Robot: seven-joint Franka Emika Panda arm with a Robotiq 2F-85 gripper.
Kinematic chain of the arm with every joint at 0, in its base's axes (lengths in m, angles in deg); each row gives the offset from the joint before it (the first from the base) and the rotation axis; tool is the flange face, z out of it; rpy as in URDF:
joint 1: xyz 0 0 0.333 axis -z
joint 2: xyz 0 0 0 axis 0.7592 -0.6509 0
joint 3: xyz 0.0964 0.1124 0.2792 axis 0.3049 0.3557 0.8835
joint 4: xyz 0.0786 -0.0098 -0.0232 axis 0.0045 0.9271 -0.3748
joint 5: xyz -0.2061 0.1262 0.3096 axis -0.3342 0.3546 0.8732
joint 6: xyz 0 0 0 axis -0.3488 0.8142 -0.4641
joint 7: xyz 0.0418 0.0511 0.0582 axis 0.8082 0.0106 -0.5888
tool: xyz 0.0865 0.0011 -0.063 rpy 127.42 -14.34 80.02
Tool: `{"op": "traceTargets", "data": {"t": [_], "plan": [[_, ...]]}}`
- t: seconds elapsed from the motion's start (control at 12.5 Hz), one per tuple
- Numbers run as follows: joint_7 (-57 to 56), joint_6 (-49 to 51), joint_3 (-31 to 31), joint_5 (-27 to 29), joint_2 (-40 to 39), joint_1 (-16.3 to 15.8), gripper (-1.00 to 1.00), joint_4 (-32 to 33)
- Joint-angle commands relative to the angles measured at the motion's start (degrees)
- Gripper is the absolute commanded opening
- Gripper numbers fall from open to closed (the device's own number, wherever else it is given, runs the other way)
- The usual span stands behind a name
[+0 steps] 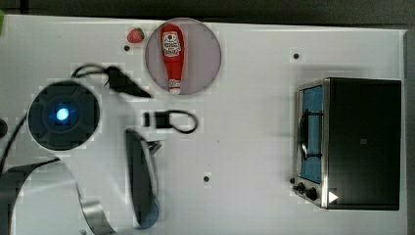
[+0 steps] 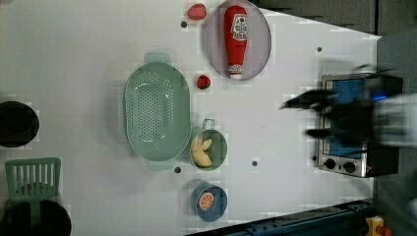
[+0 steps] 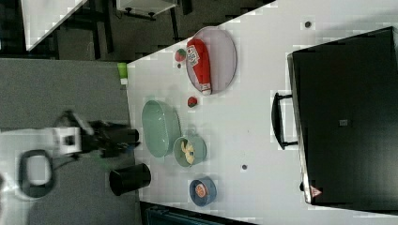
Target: Pick Banana and place it in mug.
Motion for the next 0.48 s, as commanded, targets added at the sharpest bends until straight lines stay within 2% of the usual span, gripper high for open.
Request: {"op": "traceTargets", "data": {"t": [0.08,0.24,0.48], "plan": [[-11.45,10.53,-7.91,-3.37,3.47,3.28,1.0,-5.42],[-14.87,16.16,-11.95,-6.85,4.4,3.4,1.0,-9.48],[-14.9,17.4,-16.4,-6.79,4.68,3.44,1.0,-11.22]]}}
